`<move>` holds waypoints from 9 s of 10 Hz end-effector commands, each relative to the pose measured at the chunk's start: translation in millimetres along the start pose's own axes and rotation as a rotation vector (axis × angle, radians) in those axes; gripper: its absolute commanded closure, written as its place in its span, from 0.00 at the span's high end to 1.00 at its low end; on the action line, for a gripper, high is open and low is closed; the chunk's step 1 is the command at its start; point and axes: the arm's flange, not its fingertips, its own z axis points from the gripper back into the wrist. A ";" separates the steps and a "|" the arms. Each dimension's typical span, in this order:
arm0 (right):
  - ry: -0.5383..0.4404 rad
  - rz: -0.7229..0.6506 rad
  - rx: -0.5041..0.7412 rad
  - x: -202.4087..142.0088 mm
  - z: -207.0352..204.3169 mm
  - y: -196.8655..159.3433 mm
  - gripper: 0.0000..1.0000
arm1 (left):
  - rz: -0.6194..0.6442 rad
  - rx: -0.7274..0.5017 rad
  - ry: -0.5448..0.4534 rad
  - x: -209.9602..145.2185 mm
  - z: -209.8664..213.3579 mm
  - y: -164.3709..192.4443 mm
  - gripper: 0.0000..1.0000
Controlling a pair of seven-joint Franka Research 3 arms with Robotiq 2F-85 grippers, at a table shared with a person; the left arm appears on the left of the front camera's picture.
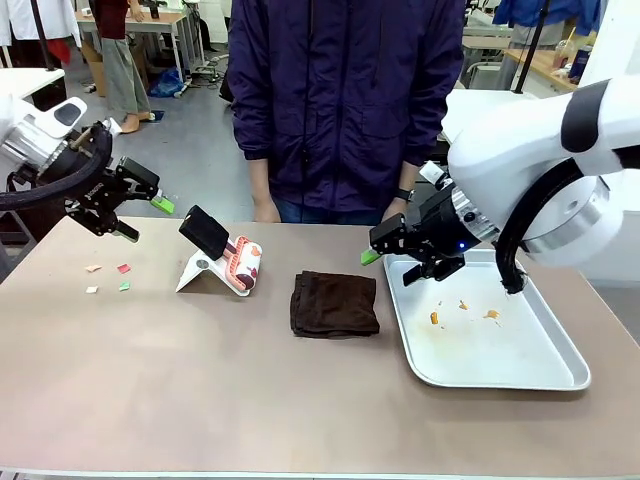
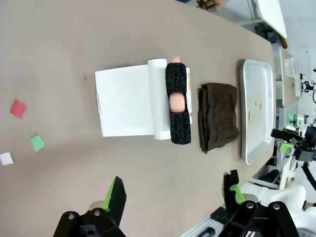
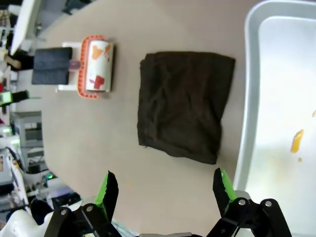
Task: Clean the surface of the table.
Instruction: Hold the Lint Roller with your left hand and the towel with your right hand, then if a person points to the right, clean the right side of the table with your right hand, and if they point to the left, clean the left side with your left hand.
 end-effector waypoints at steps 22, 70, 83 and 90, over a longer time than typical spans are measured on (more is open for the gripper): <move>0.074 -0.131 -0.536 52.3 -164.5 32.7 1.00 | -0.022 0.191 0.152 66.3 -88.4 -47.9 1.00; -0.088 -0.297 0.762 -32.3 203.6 -261.6 0.00 | 0.200 -0.603 -0.150 -157.1 182.6 231.1 0.00; -0.088 -0.297 0.762 -32.3 203.6 -261.6 0.00 | 0.200 -0.603 -0.150 -157.1 182.6 231.1 0.00; 0.009 -0.177 0.390 7.7 171.4 -215.9 0.08 | 0.200 -0.603 -0.150 -157.1 182.6 231.1 0.00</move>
